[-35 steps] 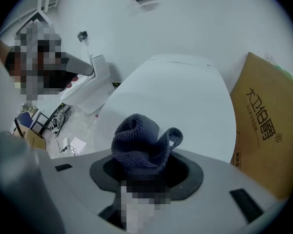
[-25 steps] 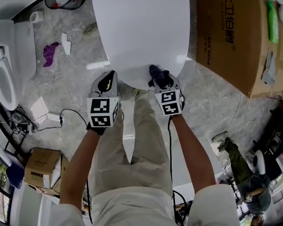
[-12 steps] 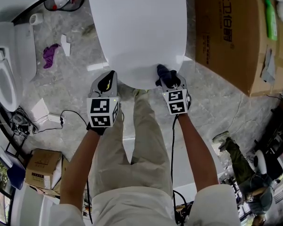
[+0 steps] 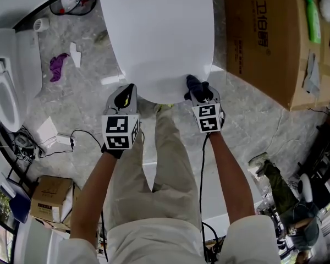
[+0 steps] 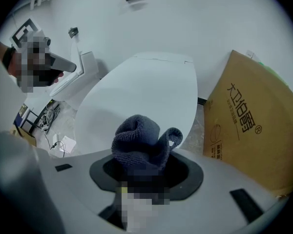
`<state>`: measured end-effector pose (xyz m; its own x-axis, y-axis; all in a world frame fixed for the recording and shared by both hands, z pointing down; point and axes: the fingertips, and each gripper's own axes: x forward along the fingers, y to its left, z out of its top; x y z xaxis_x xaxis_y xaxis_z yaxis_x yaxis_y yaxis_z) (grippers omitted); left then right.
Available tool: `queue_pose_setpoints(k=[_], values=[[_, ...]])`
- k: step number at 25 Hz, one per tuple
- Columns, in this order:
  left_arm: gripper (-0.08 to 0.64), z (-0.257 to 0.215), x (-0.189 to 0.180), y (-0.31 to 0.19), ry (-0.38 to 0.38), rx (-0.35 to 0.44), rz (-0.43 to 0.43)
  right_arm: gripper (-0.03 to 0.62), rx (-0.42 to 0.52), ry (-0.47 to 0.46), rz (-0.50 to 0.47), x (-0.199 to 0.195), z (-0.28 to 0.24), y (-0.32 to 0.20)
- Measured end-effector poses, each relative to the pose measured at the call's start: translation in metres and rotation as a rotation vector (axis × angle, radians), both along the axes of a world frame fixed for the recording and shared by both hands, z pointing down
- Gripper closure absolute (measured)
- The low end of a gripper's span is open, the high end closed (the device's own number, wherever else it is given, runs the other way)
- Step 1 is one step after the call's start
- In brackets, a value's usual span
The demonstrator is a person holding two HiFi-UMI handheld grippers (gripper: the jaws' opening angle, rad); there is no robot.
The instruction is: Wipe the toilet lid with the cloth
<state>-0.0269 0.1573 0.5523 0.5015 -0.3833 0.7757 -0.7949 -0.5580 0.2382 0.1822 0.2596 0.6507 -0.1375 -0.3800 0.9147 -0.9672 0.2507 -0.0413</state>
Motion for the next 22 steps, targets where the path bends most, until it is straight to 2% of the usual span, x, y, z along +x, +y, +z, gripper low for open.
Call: queue_pose_setpoints(k=[4, 7, 11, 13, 16, 22], values=[[0.560, 0.001, 0.006, 0.000, 0.000, 0.003, 0.005, 0.420, -0.027, 0.031, 0.023, 0.015, 0.001, 0.004], [0.560, -0.001, 0.006, 0.004, -0.009, -0.004, 0.012, 0.423, -0.093, 0.066, 0.062, 0.030, 0.005, 0.019], [0.560, -0.024, 0.016, 0.002, -0.004, -0.009, 0.027, 0.428, -0.191, 0.120, 0.108, 0.057, 0.007, 0.033], [0.560, -0.043, 0.019, 0.006, 0.001, -0.019, 0.058, 0.431, -0.224, 0.118, 0.151, 0.064, -0.004, 0.040], [0.560, -0.082, 0.019, 0.009, 0.001, -0.010, 0.103, 0.434, -0.177, 0.054, 0.230, 0.065, -0.048, 0.036], [0.560, -0.193, 0.030, -0.005, 0.049, 0.059, 0.142, 0.434, 0.051, -0.033, 0.294, 0.059, -0.191, 0.000]])
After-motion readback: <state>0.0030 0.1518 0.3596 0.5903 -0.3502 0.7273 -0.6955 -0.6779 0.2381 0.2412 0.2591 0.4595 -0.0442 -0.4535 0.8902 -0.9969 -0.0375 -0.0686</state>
